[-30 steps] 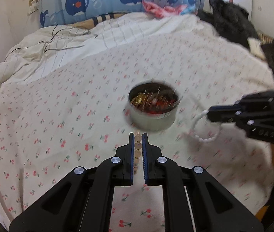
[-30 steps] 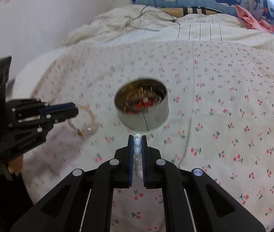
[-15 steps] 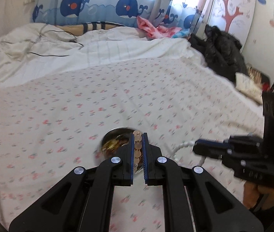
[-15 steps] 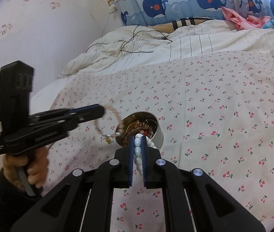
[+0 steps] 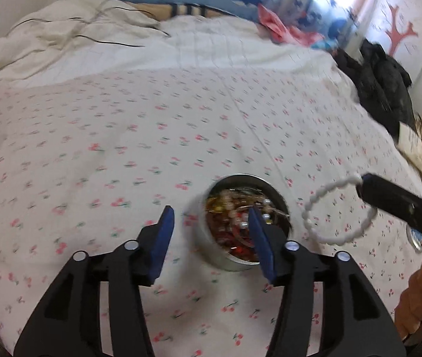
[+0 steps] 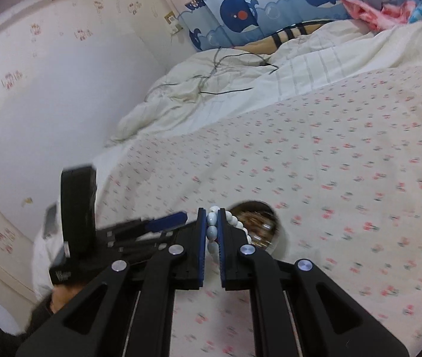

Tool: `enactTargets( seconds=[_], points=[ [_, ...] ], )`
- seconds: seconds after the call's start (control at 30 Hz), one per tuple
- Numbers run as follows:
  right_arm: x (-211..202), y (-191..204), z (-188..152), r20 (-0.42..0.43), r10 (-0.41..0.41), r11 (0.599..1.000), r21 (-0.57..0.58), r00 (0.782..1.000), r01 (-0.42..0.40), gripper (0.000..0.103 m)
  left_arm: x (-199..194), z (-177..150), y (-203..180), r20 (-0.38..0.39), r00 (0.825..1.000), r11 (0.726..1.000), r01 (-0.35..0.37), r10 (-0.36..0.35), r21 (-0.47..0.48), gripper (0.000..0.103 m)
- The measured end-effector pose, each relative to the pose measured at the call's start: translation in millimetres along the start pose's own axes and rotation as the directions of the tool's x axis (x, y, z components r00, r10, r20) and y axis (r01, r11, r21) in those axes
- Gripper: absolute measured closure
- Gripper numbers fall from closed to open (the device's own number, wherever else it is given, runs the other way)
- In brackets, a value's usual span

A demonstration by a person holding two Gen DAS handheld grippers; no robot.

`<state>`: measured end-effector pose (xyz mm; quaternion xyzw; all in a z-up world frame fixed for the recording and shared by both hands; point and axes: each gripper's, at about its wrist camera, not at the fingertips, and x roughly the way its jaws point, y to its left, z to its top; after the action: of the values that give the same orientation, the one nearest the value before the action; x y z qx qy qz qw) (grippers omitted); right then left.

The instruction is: Organize jewelry

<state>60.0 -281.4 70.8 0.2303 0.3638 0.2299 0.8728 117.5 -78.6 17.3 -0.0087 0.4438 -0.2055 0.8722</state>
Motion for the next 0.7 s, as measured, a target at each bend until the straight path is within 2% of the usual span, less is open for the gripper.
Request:
enactTargets(
  seconds=[0.07, 0.1, 0.17, 0.23, 0.3, 0.33, 0.43, 0.53, 0.7],
  points=[
    [11.7, -0.3, 1.8, -0.006, 0.043, 0.998, 0.036, 0.999, -0.043, 0.095, -7.1, -4.7, 11.0, 0.013, 1.000, 0.999, -0.023, 0.023, -0.023, 0.053],
    [21.8, -4.8, 1.5, -0.018, 0.036, 0.998, 0.058, 0.999, -0.035, 0.095, -10.3, -6.3, 14.3, 0.015, 0.999, 0.999, -0.027, 0.028, -0.034, 0.053],
    [45.0, -16.6, -3.3, -0.079, -0.048, 0.996, 0.065, 0.996, 0.054, 0.095, -12.1, -12.3, 26.0, 0.012, 1.000, 0.997, -0.025, 0.026, -0.069, 0.052],
    [61.3, -26.1, -12.0, -0.130, -0.149, 0.987, 0.045, 0.980, 0.156, 0.094, -12.0, -18.4, 31.5, 0.001, 1.000, 0.996, -0.030, 0.031, -0.085, 0.051],
    [61.6, -34.2, -15.3, -0.131, -0.150, 0.984, 0.077, 0.980, 0.161, 0.084, -10.1, -22.6, 32.7, -0.015, 0.999, 0.996, -0.034, 0.033, -0.086, 0.051],
    [56.3, -35.8, -14.8, -0.112, -0.153, 0.983, 0.085, 0.982, 0.163, 0.076, -8.1, -24.0, 32.4, -0.022, 0.999, 0.996, -0.029, 0.028, -0.084, 0.051],
    [40.9, -30.3, -15.4, -0.080, -0.172, 0.983, 0.055, 0.982, 0.177, 0.076, -4.7, -27.1, 28.1, -0.031, 0.999, 0.997, -0.021, 0.018, -0.073, 0.051],
    [33.5, -24.3, -24.3, -0.089, -0.188, 0.982, 0.010, 0.978, 0.190, 0.076, -2.8, -34.1, 25.6, -0.039, 0.999, 0.997, -0.022, 0.020, -0.069, 0.047],
    [56.5, -18.9, -35.8, -0.135, -0.208, 0.978, -0.050, 0.969, 0.203, 0.080, 0.6, -39.9, 19.4, -0.054, 0.998, 0.999, -0.025, 0.023, -0.038, 0.046]
  ],
)
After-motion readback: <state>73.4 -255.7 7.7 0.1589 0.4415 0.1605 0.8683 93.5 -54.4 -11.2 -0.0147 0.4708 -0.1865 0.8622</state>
